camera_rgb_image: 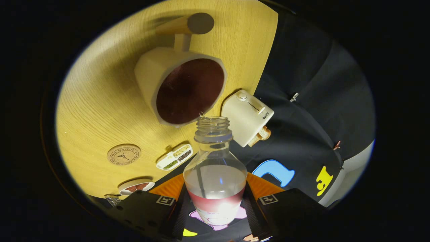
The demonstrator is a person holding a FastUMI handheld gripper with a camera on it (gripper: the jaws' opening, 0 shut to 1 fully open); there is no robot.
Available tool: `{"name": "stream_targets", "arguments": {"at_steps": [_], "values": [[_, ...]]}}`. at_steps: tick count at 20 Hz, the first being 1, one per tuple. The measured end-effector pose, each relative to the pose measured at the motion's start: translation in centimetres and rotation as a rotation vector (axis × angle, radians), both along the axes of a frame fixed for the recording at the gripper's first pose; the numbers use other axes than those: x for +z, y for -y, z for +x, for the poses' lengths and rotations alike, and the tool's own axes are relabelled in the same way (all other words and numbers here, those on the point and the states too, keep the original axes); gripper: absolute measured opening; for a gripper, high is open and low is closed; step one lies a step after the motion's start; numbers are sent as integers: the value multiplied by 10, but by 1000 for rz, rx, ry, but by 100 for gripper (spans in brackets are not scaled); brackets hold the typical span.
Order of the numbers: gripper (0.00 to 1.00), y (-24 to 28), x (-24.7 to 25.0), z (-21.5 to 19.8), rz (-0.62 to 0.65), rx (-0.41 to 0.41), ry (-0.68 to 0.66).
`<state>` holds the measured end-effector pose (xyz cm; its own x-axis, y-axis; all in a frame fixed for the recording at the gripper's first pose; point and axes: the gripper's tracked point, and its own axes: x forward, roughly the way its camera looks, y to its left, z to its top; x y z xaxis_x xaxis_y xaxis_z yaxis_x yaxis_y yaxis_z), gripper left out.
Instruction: Take the bottle from table, then pour the juice into the cup, finally place the bottle on the coaster
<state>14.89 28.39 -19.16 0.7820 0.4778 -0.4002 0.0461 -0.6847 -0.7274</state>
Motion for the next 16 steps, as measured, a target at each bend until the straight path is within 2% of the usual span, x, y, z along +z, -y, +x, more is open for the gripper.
{"name": "stream_targets", "arguments": {"at_steps": [12,16], "values": [[75,2,5,-11,7,-34,3],[75,14,7,-16,114,-143,-57]]}}
